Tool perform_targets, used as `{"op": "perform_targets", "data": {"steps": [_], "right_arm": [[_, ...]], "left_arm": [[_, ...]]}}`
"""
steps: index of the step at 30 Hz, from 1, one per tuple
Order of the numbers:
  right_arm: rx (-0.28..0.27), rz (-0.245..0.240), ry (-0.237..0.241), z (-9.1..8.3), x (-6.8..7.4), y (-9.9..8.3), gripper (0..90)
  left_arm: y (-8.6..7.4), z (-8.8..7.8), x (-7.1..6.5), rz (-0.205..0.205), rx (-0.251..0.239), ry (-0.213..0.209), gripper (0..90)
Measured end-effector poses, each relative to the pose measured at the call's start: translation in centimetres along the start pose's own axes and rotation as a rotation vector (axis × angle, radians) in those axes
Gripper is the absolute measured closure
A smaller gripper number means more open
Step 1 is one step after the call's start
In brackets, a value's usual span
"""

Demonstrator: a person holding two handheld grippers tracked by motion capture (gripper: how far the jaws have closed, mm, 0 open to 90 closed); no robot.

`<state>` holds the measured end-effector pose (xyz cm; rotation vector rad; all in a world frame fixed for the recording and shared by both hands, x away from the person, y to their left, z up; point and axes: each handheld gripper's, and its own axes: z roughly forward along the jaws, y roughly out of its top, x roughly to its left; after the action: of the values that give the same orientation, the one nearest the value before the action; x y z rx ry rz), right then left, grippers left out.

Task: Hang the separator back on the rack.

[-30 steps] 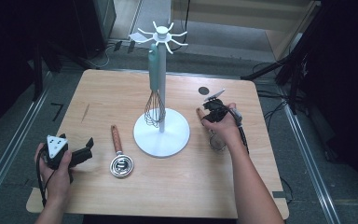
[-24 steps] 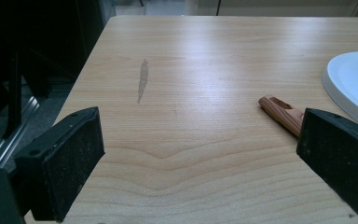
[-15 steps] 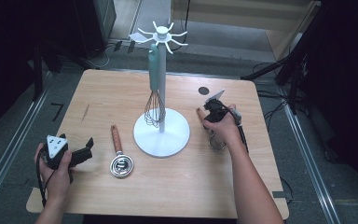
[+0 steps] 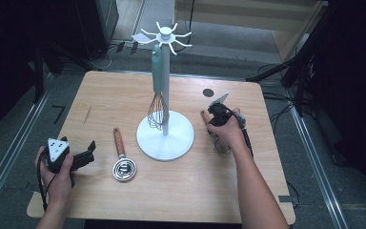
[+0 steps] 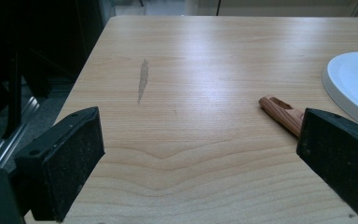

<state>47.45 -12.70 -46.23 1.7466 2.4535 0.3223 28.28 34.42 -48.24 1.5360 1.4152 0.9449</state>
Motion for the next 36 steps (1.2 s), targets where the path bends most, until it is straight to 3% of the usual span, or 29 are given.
{"op": "perform_targets", "data": {"steps": [8,15,30,36], "right_arm": [[-0.009,0.001,-0.009,0.1,0.0,-0.2,71.8],[-0.038,0.027,0.028,0.0,-0.5,-0.7,72.2],[-0.142,0.000,0.069,-1.2,0.1,-1.9,72.5],[-0.186,0.015,0.103,-1.6,0.0,-2.7,72.5]], "left_arm": [[0.0,0.1,-0.1,0.007,0.006,-0.001,1.2],[0.0,0.1,-0.1,0.005,0.005,-0.001,1.2],[0.0,0.1,-0.1,0.006,0.006,-0.001,1.2],[0.0,0.1,-0.1,0.005,0.007,-0.001,1.2]]}}
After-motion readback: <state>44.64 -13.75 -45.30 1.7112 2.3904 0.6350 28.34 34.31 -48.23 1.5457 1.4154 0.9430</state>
